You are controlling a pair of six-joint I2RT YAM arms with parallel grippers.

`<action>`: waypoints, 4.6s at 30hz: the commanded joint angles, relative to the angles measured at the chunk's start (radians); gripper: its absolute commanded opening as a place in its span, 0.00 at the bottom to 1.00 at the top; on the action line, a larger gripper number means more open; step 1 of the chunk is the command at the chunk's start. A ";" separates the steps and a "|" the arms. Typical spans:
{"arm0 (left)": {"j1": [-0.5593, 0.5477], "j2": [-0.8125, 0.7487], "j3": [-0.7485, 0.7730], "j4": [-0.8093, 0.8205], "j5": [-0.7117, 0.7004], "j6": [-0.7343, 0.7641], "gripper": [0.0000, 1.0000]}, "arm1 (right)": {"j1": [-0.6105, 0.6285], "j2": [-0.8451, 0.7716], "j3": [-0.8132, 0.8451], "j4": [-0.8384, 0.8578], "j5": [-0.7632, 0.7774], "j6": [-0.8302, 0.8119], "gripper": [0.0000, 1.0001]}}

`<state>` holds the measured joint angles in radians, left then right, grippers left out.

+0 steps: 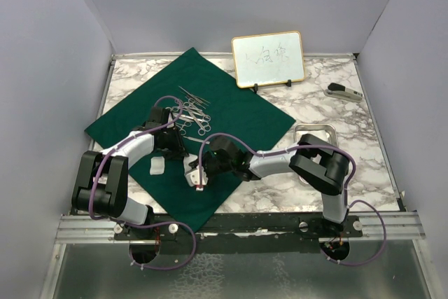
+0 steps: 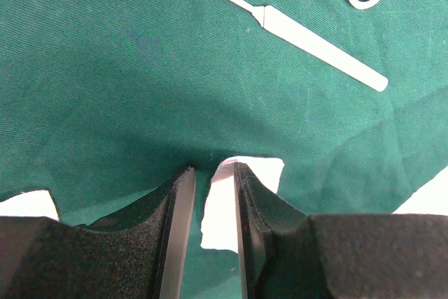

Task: Prepare the surgical pack
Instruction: Adjust the medical item in the surgical kit.

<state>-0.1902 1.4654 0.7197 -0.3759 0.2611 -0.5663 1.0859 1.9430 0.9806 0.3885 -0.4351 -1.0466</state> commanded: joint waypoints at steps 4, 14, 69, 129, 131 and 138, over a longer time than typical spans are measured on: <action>-0.008 0.049 -0.023 0.022 -0.025 0.019 0.32 | 0.014 0.029 0.033 -0.015 -0.005 -0.049 0.24; -0.008 0.054 -0.023 0.023 -0.024 0.018 0.32 | 0.018 0.049 0.043 -0.025 0.006 -0.073 0.17; -0.011 -0.305 -0.012 0.006 -0.044 -0.002 0.60 | -0.003 -0.290 -0.249 0.205 0.116 1.216 0.61; -0.011 -0.432 0.064 -0.084 -0.056 0.061 0.62 | -0.180 0.065 0.069 -0.043 0.108 1.931 0.01; -0.012 -0.433 0.060 -0.084 -0.057 0.062 0.62 | -0.180 0.054 0.078 -0.056 0.104 1.905 0.01; -0.012 -0.435 0.054 -0.081 -0.057 0.061 0.62 | -0.177 0.038 0.119 -0.103 0.090 1.757 0.01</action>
<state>-0.1986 1.0523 0.7631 -0.4515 0.1947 -0.5194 0.9024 2.0174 1.0565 0.3267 -0.3523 0.8257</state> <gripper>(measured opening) 0.622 0.013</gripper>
